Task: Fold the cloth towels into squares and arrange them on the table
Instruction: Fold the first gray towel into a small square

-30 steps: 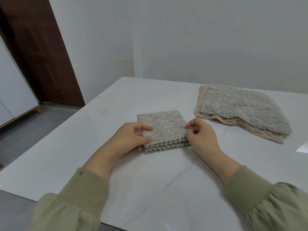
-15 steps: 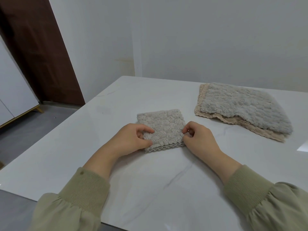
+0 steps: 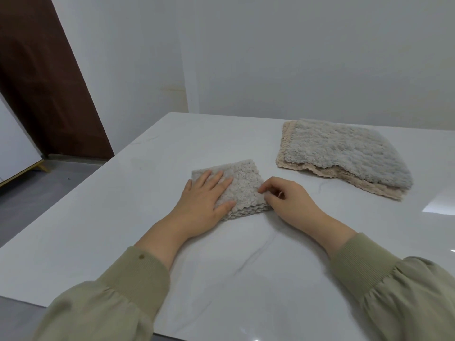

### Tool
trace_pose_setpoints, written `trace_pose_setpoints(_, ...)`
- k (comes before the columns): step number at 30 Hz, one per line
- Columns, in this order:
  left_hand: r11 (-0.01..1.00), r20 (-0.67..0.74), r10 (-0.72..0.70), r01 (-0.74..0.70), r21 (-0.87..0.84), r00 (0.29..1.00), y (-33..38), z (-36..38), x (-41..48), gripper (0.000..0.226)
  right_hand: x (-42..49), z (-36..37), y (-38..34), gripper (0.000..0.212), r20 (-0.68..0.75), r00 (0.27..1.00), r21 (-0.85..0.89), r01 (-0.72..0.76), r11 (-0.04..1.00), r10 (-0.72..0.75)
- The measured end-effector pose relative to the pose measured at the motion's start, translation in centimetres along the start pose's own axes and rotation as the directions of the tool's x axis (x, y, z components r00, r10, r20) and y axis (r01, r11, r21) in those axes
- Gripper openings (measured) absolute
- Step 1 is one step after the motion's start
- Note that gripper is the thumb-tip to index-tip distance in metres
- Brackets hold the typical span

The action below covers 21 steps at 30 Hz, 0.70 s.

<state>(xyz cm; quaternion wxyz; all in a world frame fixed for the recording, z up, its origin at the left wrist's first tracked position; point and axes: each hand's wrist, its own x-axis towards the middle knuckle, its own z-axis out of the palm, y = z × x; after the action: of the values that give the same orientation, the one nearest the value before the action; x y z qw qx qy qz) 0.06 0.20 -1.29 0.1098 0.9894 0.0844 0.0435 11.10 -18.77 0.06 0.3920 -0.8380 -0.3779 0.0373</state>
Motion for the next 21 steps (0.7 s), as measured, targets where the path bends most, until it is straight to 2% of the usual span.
trace_pose_setpoints(2,1.0,-0.007,-0.005,0.005,-0.014,1.0,0.0,0.0,0.0,0.06,-0.4,-0.7,0.5,0.024,-0.002,0.997,0.028,0.076,0.997,-0.076)
trace_pose_setpoints(5,1.0,-0.015,-0.008,0.007,-0.021,1.0,0.2,0.0,0.0,0.06,-0.7,-1.1,1.3,0.031,0.031,0.968,-0.119,0.251,0.961,-0.25)
trace_pose_setpoints(10,1.0,0.0,-0.011,0.011,-0.026,1.0,0.2,0.0,-0.1,0.059,-0.3,-0.8,1.3,0.015,0.026,0.88,-0.342,0.454,0.823,-0.474)
trace_pose_setpoints(15,1.0,0.006,-0.016,0.016,-0.018,1.0,0.3,0.0,-0.1,0.058,-0.1,-0.7,1.0,0.006,0.075,0.851,-0.478,0.488,0.73,-0.52)
trace_pose_setpoints(18,1.0,0.005,-0.019,0.019,-0.015,1.0,0.3,0.1,0.0,0.058,-0.3,-0.7,0.8,0.014,0.072,0.86,-0.506,0.468,0.724,-0.505)
trace_pose_setpoints(21,0.999,0.006,-0.018,0.018,-0.038,1.0,0.3,0.1,0.0,0.058,-0.3,-0.8,0.7,0.003,0.102,0.828,-0.602,0.493,0.628,-0.551)
